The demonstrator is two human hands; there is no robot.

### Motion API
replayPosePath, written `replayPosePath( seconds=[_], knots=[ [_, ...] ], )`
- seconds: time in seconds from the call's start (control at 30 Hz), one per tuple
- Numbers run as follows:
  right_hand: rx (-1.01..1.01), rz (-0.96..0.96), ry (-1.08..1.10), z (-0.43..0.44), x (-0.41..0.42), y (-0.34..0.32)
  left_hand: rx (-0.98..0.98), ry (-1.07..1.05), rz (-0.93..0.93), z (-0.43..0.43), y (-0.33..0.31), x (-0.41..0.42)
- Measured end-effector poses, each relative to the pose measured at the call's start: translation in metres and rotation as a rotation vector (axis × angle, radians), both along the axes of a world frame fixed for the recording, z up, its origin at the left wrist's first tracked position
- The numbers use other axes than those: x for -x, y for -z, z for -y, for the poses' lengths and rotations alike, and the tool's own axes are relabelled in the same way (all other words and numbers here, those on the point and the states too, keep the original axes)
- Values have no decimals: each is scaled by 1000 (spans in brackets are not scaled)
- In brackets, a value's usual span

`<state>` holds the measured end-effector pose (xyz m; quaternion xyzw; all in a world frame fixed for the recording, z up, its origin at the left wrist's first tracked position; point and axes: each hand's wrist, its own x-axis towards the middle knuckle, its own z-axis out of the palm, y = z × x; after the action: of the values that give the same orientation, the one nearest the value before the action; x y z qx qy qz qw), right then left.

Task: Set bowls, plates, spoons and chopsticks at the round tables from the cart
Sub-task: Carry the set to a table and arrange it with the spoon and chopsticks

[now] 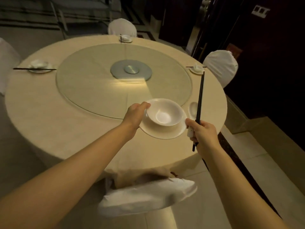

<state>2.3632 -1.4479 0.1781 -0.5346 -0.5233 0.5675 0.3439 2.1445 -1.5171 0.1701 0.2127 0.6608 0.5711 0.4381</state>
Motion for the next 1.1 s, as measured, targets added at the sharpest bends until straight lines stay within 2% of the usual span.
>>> replayPosePath(
  seconds=[0.2,0.43,0.6,0.9,1.1],
  knots=[
    [63,-22,-158,-46,11,46,110,-161,-59,-10,40,-9],
    [92,45,-277,-91,26,94,197,-254,-129,-32,82,-6],
    [108,108,-323,-111,39,140,258,-240,-135,-41,122,3],
    [159,214,-308,-127,56,254,379,-180,-155,-57,234,26],
    [124,307,-298,-132,65,297,426,-161,-197,-62,266,36]
  ],
)
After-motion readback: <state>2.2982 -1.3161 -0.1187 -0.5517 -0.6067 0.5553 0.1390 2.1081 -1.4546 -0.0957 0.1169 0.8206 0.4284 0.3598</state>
